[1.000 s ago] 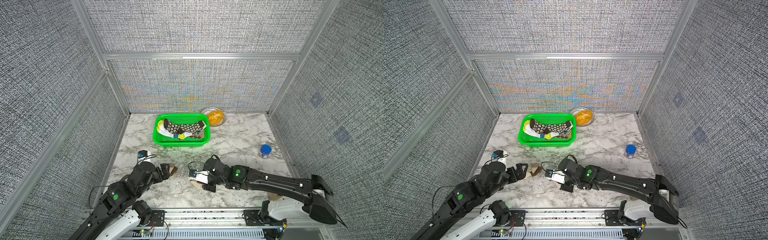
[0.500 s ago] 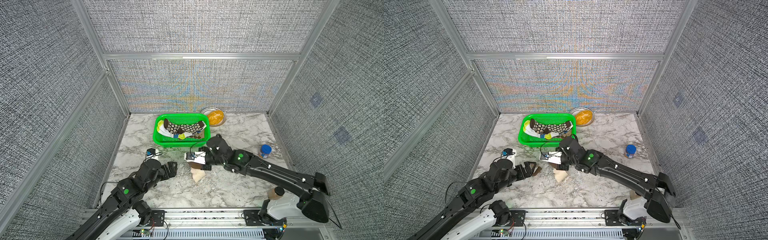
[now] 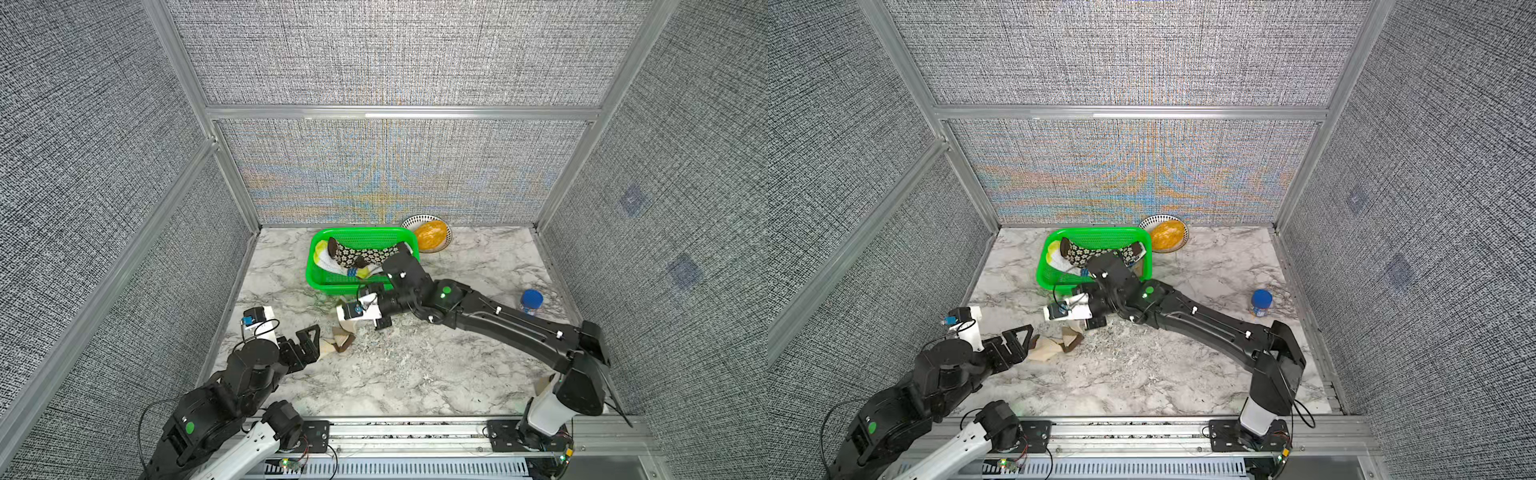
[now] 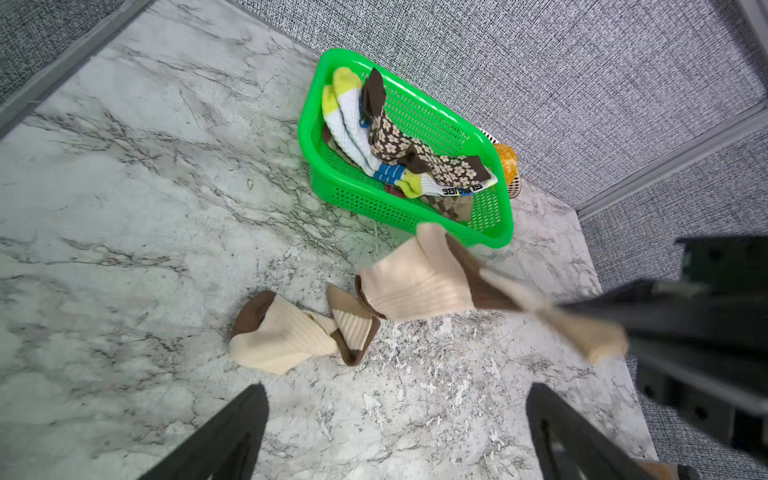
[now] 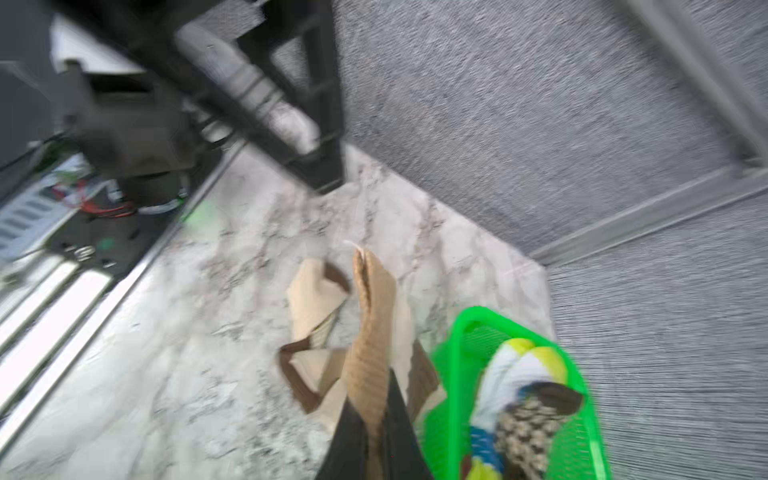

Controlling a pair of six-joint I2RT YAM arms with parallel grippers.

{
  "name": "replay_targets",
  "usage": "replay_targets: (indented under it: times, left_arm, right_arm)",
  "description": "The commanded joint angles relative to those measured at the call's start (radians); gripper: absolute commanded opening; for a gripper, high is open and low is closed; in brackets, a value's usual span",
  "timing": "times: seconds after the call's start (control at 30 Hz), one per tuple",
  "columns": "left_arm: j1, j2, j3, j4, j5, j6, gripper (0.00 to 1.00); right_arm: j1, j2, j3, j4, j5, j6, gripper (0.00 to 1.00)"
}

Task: Place the socks together as a pair
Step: Place the sock at the center of the board.

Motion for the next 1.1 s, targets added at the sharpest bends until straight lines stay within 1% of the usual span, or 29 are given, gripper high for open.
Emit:
replay_targets:
  times: [0.0,0.13,0.23,0.27,0.33,0.4,0.43,0.47,0.5,0.6,0.67,0.73,0.77,0.87,0.9,0.97,1.07]
  left_arm:
    - [0.0,0.031,-0.047,0.042,0.058,0.007,0.99]
    - [0.0,0.127,-0.104,0.166,0.163,0.002,0.98]
    - [-0.004,0.211,-0.143,0.27,0.219,-0.007,0.98]
    - [-0.006,0.237,-0.157,0.307,0.233,-0.011,0.97]
    - [-0.015,0.285,-0.171,0.363,0.247,-0.012,0.97]
    - [-0.034,0.329,-0.18,0.407,0.249,-0.012,0.97]
    - [-0.043,0.346,-0.185,0.428,0.25,-0.013,0.97]
    - [-0.053,0.366,-0.191,0.452,0.252,-0.013,0.97]
    - [-0.062,0.388,-0.197,0.471,0.254,-0.014,0.97]
    - [-0.082,0.45,-0.204,0.52,0.265,-0.011,0.97]
    - [-0.089,0.478,-0.211,0.55,0.268,-0.011,0.97]
    - [-0.096,0.505,-0.222,0.582,0.279,-0.015,0.97]
    - [-0.101,0.521,-0.228,0.601,0.283,-0.016,0.97]
    - [-0.116,0.587,-0.23,0.608,0.281,-0.012,0.97]
    - [-0.117,0.615,-0.231,0.602,0.28,-0.012,0.97]
    - [-0.117,0.664,-0.227,0.583,0.266,-0.018,0.97]
    - [-0.114,0.748,-0.194,0.53,0.195,-0.025,0.93]
  right_arm:
    - [-0.001,-0.065,-0.176,0.007,-0.052,-0.013,0.0]
    - [-0.005,-0.148,-0.382,-0.068,-0.001,-0.019,0.0]
    - [-0.008,-0.237,-0.512,-0.066,0.027,-0.025,0.0]
    - [-0.007,-0.269,-0.551,-0.051,0.053,-0.031,0.0]
    - [-0.031,-0.323,-0.611,-0.024,0.092,-0.006,0.0]
    - [-0.086,-0.361,-0.653,-0.016,0.09,0.01,0.07]
    - [-0.102,-0.372,-0.67,-0.012,0.095,0.014,0.13]
    - [-0.111,-0.379,-0.678,-0.013,0.104,0.017,0.22]
    - [-0.117,-0.375,-0.677,-0.022,0.112,0.03,0.28]
    - [-0.121,-0.347,-0.655,-0.095,0.119,0.078,0.4]
    - [-0.121,-0.354,-0.666,-0.119,0.152,0.114,0.45]
    - [-0.125,-0.409,-0.696,-0.112,0.198,0.145,0.47]
    - [-0.135,-0.453,-0.71,-0.108,0.214,0.157,0.58]
    - [-0.167,-0.587,-0.743,-0.064,0.227,0.216,0.84]
    - [-0.17,-0.626,-0.756,-0.026,0.216,0.245,0.87]
    - [-0.17,-0.676,-0.798,0.061,0.17,0.318,0.88]
    - [-0.177,-0.691,-0.83,0.197,0.16,0.498,0.89]
